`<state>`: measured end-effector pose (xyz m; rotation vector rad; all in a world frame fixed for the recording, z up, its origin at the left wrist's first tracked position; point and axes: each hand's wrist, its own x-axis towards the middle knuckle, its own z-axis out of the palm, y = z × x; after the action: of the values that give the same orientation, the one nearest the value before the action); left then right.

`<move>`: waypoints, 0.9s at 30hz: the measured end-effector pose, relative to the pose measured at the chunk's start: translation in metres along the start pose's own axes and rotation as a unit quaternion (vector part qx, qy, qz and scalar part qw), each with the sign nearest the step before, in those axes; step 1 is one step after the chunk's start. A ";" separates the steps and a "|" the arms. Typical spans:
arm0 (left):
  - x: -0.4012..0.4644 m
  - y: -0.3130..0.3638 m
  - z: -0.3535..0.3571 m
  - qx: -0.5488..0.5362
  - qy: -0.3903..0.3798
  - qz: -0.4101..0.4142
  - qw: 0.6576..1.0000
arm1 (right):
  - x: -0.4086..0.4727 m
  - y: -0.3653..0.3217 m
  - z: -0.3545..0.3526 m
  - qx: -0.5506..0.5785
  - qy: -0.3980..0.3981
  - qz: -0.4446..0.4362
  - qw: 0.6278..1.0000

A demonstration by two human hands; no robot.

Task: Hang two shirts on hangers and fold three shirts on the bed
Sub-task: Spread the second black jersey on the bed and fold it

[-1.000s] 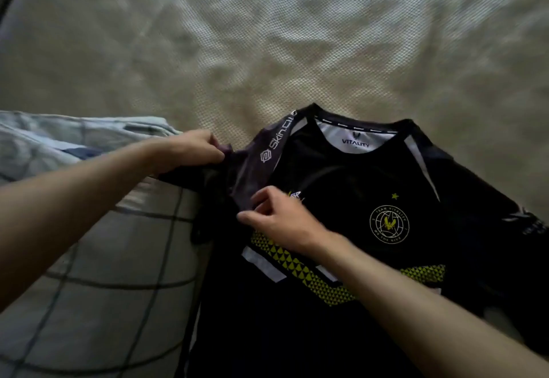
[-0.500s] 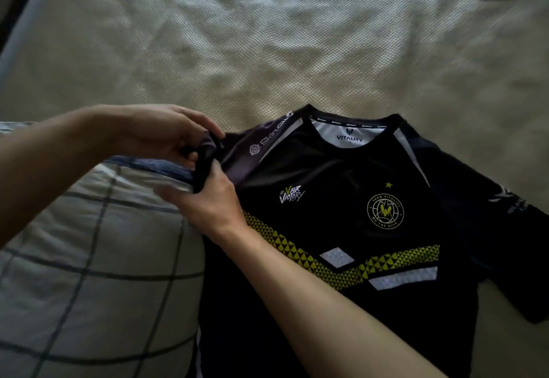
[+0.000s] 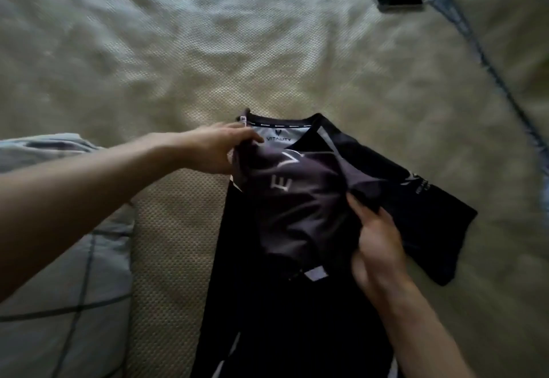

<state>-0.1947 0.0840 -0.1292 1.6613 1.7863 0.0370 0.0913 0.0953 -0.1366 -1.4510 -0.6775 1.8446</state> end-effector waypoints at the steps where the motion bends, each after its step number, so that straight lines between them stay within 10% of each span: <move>1: 0.013 0.007 0.010 0.057 -0.008 0.002 0.998 | 0.009 -0.005 -0.030 -0.035 0.066 -0.017 0.997; 4: 0.045 0.020 0.039 0.177 0.011 0.014 0.984 | 0.034 0.000 -0.108 -0.165 0.206 -0.042 0.964; 16: 0.119 0.046 0.040 0.310 0.027 -0.020 0.950 | 0.063 0.029 -0.135 -0.252 0.270 -0.109 0.923; 27: 0.129 0.037 -0.004 -0.108 0.067 -0.094 0.987 | 0.080 -0.007 -0.165 -0.219 0.289 -0.180 0.914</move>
<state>-0.1578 0.2069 -0.1674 1.3597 1.9567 0.2548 0.2418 0.1595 -0.2204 -1.8864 -1.0035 0.9360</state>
